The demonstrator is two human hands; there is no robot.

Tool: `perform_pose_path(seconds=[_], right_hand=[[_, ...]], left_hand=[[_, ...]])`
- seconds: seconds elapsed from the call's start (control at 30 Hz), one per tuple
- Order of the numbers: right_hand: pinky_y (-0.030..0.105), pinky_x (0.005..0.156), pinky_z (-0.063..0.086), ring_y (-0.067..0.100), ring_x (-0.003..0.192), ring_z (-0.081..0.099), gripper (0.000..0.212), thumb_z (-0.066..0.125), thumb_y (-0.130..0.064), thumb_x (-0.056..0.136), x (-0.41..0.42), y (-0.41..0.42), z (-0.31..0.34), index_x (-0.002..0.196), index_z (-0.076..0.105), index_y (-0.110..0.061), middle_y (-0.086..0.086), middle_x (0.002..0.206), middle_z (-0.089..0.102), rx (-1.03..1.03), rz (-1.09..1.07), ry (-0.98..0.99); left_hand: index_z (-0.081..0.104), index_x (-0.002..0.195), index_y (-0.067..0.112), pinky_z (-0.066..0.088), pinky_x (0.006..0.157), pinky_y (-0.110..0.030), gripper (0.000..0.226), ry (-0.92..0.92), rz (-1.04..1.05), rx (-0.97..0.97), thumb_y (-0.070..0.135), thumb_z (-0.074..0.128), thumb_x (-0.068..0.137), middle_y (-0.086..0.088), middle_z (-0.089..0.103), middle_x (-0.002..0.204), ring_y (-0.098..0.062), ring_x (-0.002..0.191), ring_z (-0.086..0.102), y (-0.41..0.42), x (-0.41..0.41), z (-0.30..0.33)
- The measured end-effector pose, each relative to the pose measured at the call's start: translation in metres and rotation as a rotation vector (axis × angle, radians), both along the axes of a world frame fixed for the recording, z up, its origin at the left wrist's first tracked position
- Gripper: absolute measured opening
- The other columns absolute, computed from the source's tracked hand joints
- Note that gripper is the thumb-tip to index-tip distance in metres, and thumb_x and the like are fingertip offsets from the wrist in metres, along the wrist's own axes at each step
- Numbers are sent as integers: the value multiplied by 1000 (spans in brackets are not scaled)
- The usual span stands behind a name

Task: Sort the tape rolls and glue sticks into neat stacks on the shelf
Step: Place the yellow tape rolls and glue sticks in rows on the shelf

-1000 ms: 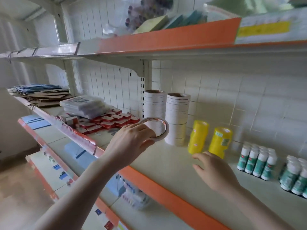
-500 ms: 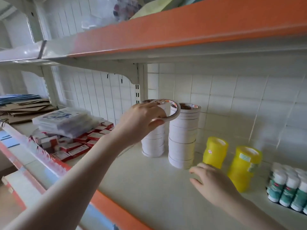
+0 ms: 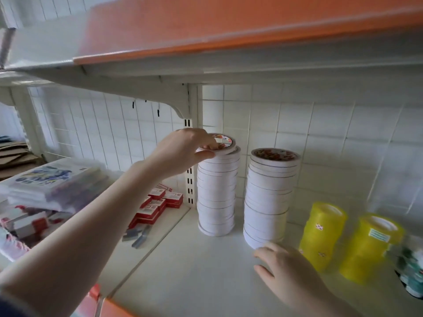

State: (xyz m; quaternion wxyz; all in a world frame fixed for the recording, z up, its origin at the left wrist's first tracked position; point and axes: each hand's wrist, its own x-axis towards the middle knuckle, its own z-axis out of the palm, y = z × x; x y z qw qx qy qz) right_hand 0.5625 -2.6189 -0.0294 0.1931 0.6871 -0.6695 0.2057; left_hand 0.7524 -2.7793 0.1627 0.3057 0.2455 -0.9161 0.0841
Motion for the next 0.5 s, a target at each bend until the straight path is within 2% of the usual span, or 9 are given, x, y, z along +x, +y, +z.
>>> perform_pose_path(seconds=[0.07,0.13,0.23,0.5], right_hand=[[18,43,43,8,51,54,19,44,-36,66,2,-8,-6,57,60,-28,-11,59,55,-27,-16,8],[19,42,43,9,51,54,19,44,-36,65,6,-12,-11,57,59,-28,-11,58,53,-43,-30,29],[19,40,39,10,48,53,6,61,-34,53,8,-12,-15,55,59,-30,-11,57,50,-51,-23,39],[19,45,41,7,56,55,33,85,-32,40,-2,-10,-21,62,60,-33,-12,60,50,1,-22,67]], left_hand=[[68,100,17,50,77,-41,15,4,-45,11,21,65,86,2,66,94,-17,87,61,-8,-2,0],[69,98,17,50,77,-40,14,-6,-86,20,20,66,85,3,67,93,-15,85,60,-14,-3,1],[70,99,16,49,79,-32,15,-8,-141,53,20,67,85,2,68,94,-13,84,61,-21,-2,4],[71,99,18,42,74,-11,16,-56,-206,169,19,68,84,4,69,93,-8,82,59,-27,-5,15]])
